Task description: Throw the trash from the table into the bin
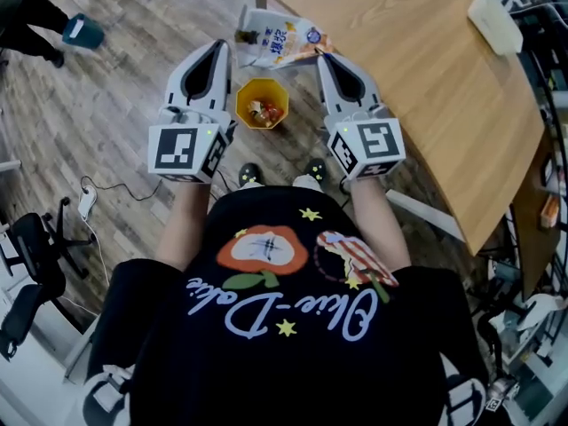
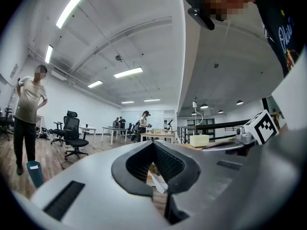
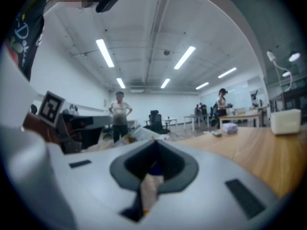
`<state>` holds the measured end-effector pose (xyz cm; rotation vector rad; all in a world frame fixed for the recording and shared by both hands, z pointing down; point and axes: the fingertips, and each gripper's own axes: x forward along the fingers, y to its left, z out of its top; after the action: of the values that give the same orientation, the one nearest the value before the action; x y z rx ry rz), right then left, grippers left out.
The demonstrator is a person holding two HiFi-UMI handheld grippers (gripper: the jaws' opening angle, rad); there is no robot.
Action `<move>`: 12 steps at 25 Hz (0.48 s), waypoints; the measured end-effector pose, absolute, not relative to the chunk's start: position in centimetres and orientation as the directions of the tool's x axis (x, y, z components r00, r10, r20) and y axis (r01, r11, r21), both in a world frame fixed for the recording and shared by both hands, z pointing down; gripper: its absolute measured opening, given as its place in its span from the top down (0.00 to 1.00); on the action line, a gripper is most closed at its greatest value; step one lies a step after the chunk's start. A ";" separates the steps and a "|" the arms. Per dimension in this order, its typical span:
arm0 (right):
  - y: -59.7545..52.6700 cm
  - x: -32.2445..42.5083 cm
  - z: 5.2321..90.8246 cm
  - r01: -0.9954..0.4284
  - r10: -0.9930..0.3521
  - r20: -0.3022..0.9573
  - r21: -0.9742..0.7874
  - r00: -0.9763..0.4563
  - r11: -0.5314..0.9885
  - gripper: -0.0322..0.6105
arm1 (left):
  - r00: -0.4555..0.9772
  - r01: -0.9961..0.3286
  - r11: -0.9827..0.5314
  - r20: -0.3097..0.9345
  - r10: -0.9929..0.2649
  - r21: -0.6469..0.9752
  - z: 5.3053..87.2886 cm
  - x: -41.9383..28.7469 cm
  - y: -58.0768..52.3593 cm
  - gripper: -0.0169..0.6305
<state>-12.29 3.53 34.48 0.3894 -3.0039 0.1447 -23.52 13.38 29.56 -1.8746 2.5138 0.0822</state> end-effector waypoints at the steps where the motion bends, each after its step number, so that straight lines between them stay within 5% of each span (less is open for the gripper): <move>1: 3.6 -12.2 34.6 -0.258 -0.247 0.123 -0.083 -0.961 0.963 0.92 | -0.285 -0.958 0.283 -0.030 -0.958 0.041 29.7 -23.4 13.4 0.96; 12: 4.2 -12.3 34.5 -0.235 -0.223 0.136 -0.083 -0.965 0.968 0.92 | -0.289 -0.956 0.288 -0.021 -0.957 0.053 29.7 -23.2 13.8 0.96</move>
<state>-12.35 4.22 34.50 0.3491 -2.9920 0.1482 -23.16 13.81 29.73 -1.8820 2.5332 0.0871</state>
